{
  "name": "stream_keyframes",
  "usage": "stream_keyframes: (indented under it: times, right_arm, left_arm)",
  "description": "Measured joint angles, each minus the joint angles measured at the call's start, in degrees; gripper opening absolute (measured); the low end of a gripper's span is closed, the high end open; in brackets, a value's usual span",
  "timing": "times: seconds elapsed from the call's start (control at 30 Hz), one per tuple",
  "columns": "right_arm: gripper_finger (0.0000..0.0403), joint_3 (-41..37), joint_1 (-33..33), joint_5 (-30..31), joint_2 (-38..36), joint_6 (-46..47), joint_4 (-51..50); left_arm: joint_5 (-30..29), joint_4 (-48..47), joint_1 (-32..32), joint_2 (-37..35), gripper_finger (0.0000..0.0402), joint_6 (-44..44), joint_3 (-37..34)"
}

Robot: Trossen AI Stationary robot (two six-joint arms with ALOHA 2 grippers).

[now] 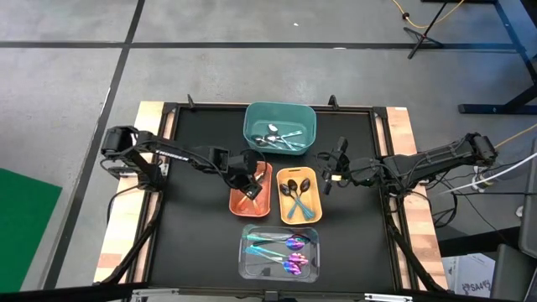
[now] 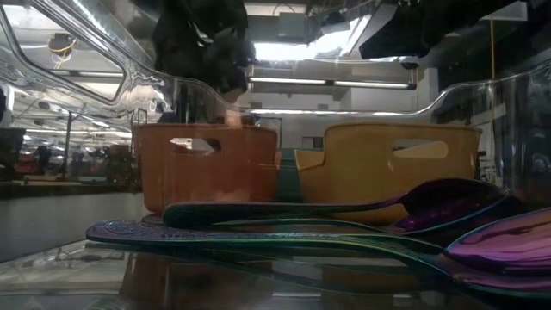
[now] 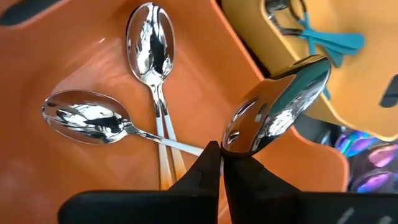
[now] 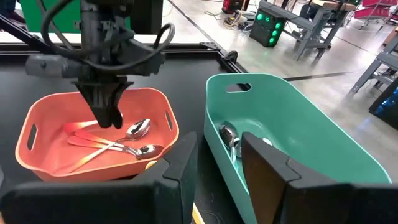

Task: Sort silverware by color (type)
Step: Put the orange spoon into the orange bin

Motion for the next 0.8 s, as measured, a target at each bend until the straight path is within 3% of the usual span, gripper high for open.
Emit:
stream_keyframes:
  times: [0.43, 0.8]
  right_arm:
    - [0.0115, 0.02, 0.0, 0.0, 0.0, -0.02, -0.07]
    - [0.0115, 0.02, 0.0, 0.0, 0.0, -0.02, -0.15]
  left_arm:
    - [-0.58, 0.66, 0.57, 5.8, 0.001, 0.03, 0.0]
    - [-7.07, 1.25, 0.69, 6.72, 0.0012, -2.37, 0.02]
